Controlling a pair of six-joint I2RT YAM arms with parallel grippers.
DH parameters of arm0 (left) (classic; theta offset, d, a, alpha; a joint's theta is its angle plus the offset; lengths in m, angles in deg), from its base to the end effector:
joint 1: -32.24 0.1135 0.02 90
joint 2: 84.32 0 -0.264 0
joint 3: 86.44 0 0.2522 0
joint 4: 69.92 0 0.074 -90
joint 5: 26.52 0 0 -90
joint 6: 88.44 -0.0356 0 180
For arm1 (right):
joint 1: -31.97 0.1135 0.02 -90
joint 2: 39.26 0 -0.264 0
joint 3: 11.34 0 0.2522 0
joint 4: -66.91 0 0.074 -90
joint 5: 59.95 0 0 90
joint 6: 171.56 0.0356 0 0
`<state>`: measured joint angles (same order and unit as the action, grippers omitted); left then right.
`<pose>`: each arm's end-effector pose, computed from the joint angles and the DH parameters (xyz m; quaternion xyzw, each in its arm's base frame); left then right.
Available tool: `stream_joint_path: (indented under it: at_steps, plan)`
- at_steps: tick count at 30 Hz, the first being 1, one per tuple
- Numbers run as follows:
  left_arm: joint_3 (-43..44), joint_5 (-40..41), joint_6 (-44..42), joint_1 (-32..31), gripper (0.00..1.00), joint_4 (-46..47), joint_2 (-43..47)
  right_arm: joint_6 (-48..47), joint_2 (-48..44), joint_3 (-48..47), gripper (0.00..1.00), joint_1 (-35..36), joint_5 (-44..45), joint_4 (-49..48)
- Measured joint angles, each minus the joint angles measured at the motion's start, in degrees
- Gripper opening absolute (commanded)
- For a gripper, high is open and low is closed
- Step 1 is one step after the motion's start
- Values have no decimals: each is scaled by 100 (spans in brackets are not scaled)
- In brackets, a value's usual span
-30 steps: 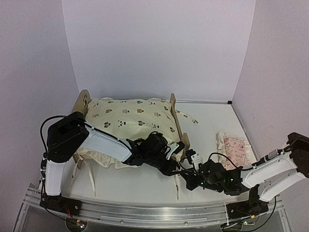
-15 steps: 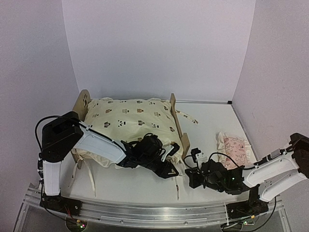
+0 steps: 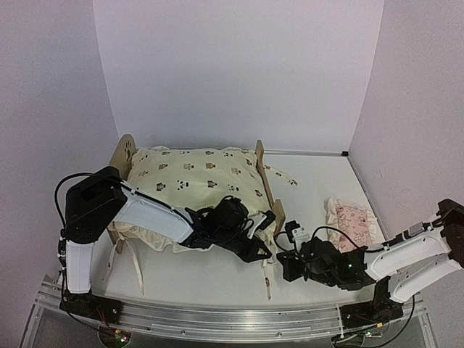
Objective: Set up the pet bed
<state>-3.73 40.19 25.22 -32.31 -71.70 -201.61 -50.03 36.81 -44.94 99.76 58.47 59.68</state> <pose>0.1741 -0.3985 0.1417 0.3907 0.7872 -0.4369 0.1919 0.1021 0.2051 0.1387 -0.1606 0.8532 0.1987 0.4547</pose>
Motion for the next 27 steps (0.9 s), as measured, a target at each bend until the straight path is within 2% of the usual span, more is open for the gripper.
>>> stream_joint_path:
  at_steps: [7, 15, 19, 23, 27]
  plan:
    - [374, 289, 373, 0, 0, 71, -229, 52, -304, 0, 0, 0, -2, 76]
    - [485, 693, 973, -31, 1, 687, -527, 185, -308, 0, 0, -3, -10, 109]
    - [479, 705, 1122, -39, 10, 892, -582, 227, -308, -2, 0, -9, 15, 107]
    - [412, 694, 1227, -42, 24, 1046, -586, 276, -308, -12, 0, -17, 37, 112]
    - [270, 698, 1249, -85, 27, 1231, -586, 305, -308, -35, 0, -20, 51, 134]
